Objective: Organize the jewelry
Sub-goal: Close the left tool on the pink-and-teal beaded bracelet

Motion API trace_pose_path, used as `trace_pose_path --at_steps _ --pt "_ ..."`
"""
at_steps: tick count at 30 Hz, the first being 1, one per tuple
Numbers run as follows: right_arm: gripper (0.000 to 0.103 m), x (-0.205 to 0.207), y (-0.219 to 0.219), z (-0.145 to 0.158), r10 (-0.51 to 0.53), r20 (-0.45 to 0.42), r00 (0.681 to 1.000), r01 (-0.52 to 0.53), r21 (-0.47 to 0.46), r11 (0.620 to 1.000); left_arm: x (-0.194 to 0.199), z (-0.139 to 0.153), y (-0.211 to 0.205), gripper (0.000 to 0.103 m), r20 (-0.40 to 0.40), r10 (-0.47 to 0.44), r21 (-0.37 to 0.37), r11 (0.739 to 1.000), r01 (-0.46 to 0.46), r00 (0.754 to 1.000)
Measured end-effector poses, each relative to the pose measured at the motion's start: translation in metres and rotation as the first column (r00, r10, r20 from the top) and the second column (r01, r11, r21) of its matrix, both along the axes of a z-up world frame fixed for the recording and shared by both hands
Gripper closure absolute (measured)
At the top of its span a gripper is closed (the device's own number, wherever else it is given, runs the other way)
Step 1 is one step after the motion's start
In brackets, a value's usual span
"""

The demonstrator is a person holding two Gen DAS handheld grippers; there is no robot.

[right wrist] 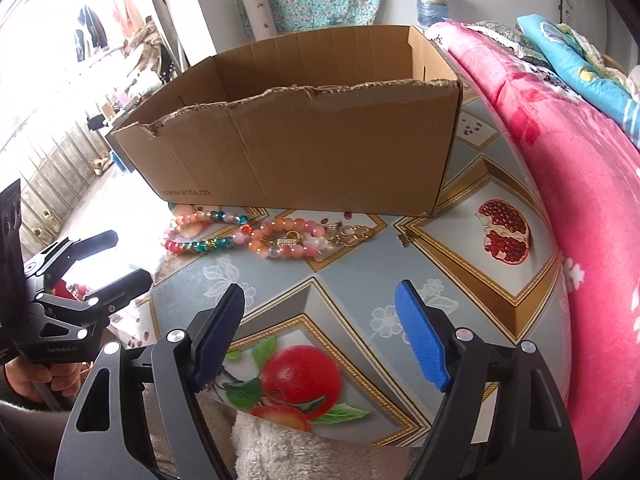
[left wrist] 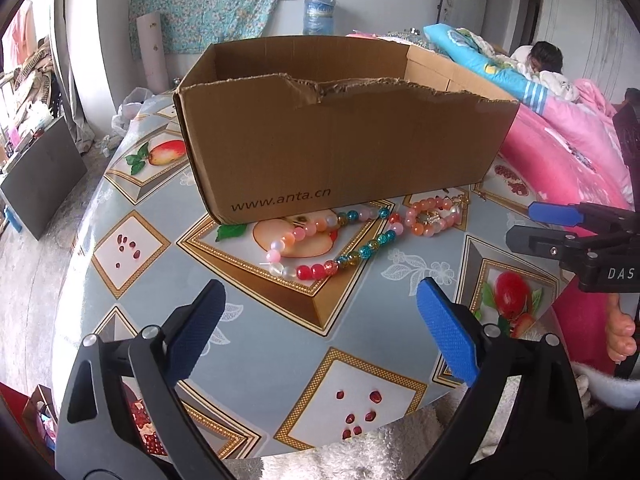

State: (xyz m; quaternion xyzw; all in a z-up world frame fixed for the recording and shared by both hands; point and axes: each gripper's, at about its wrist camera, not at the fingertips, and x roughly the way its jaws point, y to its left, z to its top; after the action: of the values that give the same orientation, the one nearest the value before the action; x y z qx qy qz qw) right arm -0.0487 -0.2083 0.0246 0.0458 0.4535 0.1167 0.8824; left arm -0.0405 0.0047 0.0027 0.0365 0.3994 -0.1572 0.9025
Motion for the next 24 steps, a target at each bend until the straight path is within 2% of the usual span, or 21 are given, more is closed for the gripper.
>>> trace_pose_path --at_steps 3,7,12,15,19,24 --pt "0.035 -0.002 0.004 0.000 0.020 0.006 1.000 -0.020 0.036 0.999 -0.002 -0.001 0.000 0.026 -0.006 -0.010 -0.002 1.000 0.010 1.000" --pt "0.049 0.001 0.011 -0.004 0.045 -0.013 0.999 -0.044 0.081 0.996 0.000 -0.006 -0.001 0.042 -0.031 -0.017 -0.011 1.000 0.016 0.999" --pt "0.057 0.011 0.023 -0.007 0.094 -0.016 0.995 -0.092 0.128 0.987 0.011 -0.004 0.001 0.057 -0.032 -0.020 -0.019 1.000 0.019 0.999" --pt "0.062 0.017 0.026 -0.007 0.107 -0.016 0.994 -0.102 0.181 0.978 0.019 -0.003 0.001 0.059 -0.025 -0.020 -0.010 1.000 0.020 0.999" --pt "0.069 0.031 0.036 -0.008 0.117 -0.008 0.993 -0.112 0.223 0.968 0.036 -0.004 0.012 0.065 -0.068 0.029 -0.049 0.998 -0.032 0.997" --pt "0.071 0.045 0.045 -0.009 0.136 -0.003 0.991 -0.131 0.252 0.959 0.059 -0.015 0.012 0.065 -0.112 0.076 0.023 0.997 -0.074 0.991"
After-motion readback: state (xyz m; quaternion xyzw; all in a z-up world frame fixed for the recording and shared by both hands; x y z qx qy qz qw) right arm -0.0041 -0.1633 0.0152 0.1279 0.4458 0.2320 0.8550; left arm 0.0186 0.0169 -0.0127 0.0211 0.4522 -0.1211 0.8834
